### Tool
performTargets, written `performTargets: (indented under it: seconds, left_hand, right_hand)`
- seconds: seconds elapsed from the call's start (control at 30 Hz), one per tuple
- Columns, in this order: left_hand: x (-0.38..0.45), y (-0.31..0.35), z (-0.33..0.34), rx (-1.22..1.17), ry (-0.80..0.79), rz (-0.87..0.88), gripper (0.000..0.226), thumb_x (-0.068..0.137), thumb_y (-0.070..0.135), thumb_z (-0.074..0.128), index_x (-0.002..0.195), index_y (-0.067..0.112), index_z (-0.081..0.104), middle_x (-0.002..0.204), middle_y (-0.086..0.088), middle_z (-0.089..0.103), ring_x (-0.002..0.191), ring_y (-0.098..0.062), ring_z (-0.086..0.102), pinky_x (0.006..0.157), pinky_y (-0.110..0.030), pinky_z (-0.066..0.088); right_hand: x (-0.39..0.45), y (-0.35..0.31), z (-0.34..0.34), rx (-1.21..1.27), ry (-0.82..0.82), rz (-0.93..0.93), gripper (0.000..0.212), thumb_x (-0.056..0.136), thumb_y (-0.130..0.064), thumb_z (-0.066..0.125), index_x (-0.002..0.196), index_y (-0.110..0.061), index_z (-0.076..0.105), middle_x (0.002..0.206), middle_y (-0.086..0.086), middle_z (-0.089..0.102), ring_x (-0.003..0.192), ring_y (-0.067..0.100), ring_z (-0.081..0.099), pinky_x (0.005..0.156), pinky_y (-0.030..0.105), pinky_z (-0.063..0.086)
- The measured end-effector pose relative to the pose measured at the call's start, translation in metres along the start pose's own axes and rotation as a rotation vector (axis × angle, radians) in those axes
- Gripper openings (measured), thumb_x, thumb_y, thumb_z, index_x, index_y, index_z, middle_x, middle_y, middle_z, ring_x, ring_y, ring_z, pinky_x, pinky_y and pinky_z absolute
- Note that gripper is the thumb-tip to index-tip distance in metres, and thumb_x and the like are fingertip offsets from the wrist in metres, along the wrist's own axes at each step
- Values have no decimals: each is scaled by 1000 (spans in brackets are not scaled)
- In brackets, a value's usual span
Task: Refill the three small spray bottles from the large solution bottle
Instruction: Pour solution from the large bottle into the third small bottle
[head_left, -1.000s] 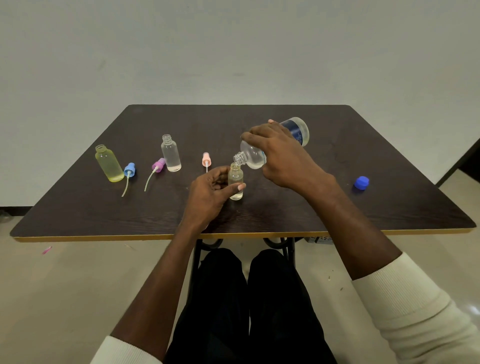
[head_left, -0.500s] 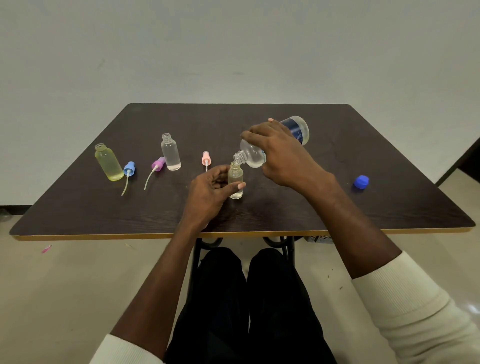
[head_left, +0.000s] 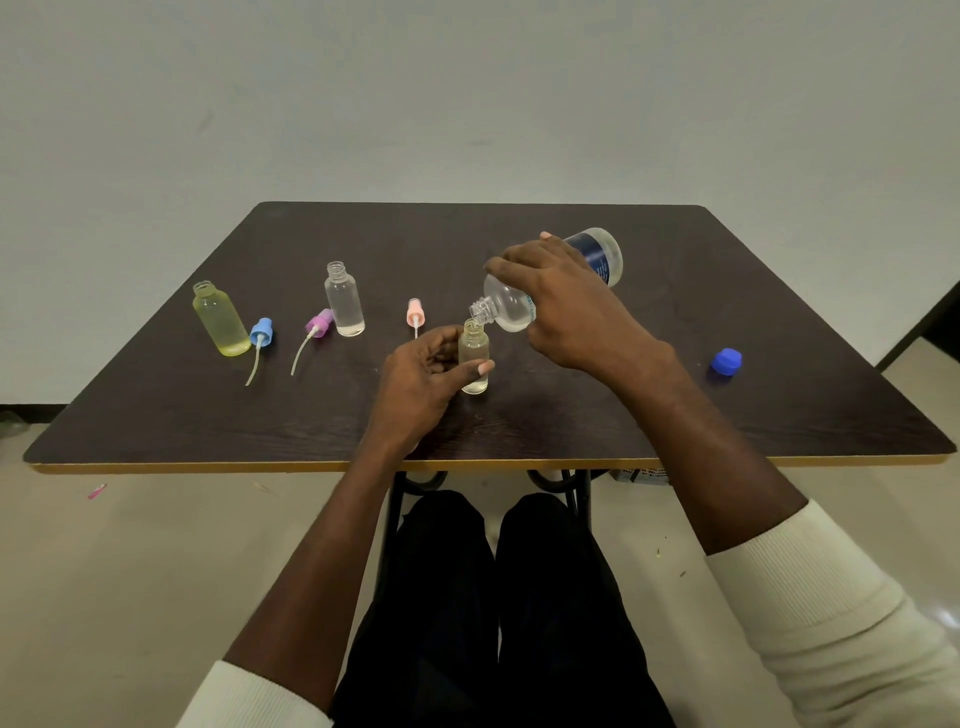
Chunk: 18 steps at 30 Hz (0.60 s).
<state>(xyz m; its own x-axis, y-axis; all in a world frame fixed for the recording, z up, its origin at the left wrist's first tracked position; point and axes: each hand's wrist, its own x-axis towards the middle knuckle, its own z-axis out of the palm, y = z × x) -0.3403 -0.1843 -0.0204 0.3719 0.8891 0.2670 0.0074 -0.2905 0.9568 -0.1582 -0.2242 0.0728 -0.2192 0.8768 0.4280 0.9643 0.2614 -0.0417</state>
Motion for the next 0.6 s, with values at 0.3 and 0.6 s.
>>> performTargets:
  seconds: [0.3,0.6]
  left_hand:
    - [0,0,0,0,5,-2,40,82,15,83,120,19,70,108,-1,78,104,-17,74,97,-38,58]
    - [0,-2,0,8,16,-13,42,82,15,84,122,13,70,108,-2,78,103,-18,74,97,-40,58]
  right_hand:
    - [-1,0,0,4,0,9,70,77,0,69,142,-16,47,142,8,50,136,26,38,120,38,12]
    - [-2,2,4,35,-7,38,69,77,0,69,141,-17,48,142,7,50,137,26,38,121,40,14]
